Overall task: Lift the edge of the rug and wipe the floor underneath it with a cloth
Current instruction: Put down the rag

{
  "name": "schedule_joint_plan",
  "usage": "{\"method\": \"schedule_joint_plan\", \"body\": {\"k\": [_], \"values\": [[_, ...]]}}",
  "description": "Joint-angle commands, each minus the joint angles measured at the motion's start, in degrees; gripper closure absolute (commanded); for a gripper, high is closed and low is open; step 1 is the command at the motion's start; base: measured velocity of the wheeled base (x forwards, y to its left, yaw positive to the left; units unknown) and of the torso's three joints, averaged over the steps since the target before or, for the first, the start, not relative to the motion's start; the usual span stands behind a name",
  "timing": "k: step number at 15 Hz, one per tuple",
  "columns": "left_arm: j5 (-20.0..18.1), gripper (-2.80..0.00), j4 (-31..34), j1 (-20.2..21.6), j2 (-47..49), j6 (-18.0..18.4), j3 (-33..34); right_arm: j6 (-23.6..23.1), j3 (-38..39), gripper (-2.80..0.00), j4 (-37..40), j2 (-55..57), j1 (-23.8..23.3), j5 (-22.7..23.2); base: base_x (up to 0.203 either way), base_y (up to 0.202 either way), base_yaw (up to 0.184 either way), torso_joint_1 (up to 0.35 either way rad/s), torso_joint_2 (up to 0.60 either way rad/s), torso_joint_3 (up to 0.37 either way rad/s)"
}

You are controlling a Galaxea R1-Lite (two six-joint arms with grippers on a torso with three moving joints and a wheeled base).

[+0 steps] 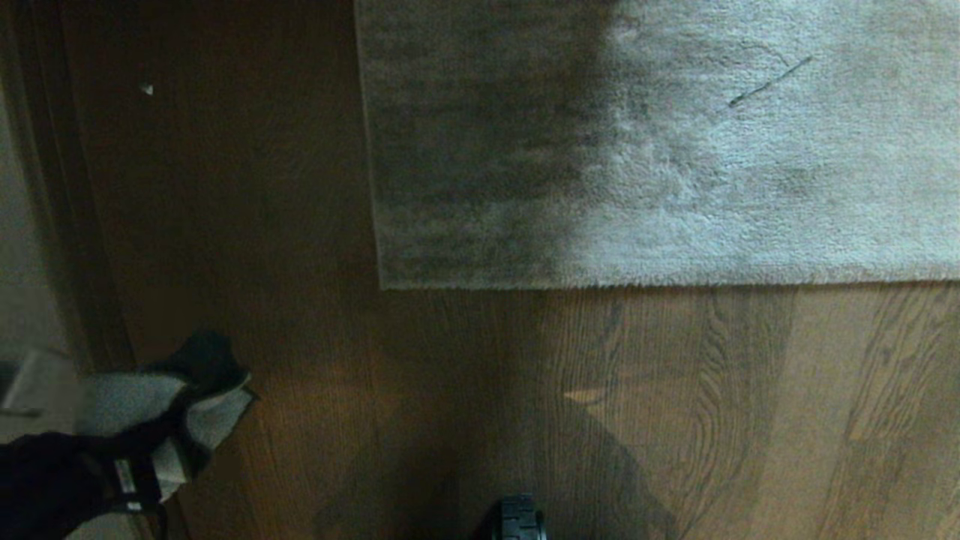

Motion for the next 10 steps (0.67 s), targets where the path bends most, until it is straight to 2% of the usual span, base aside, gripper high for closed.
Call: {"method": "schedule_joint_plan", "body": {"k": [1, 7, 10], "values": [[0.05, 0.0, -5.13, 0.05, 8.78, 0.03, -1.11, -0.04, 0.0, 0.0, 0.0, 0.07, 0.0, -0.05, 0.0, 0.0, 0.0, 0.0, 0.0, 0.0], [0.3, 0.0, -22.73, 0.24, 23.61, -0.02, -2.68, -0.04, 0.0, 0.0, 0.0, 0.07, 0.0, -0.05, 0.0, 0.0, 0.0, 0.0, 0.0, 0.0], [0.53, 0.0, -33.54, 0.84, 31.86, -0.06, -3.01, -0.04, 0.0, 0.0, 0.0, 0.07, 0.0, -0.05, 0.0, 0.0, 0.0, 0.0, 0.0, 0.0]]}}
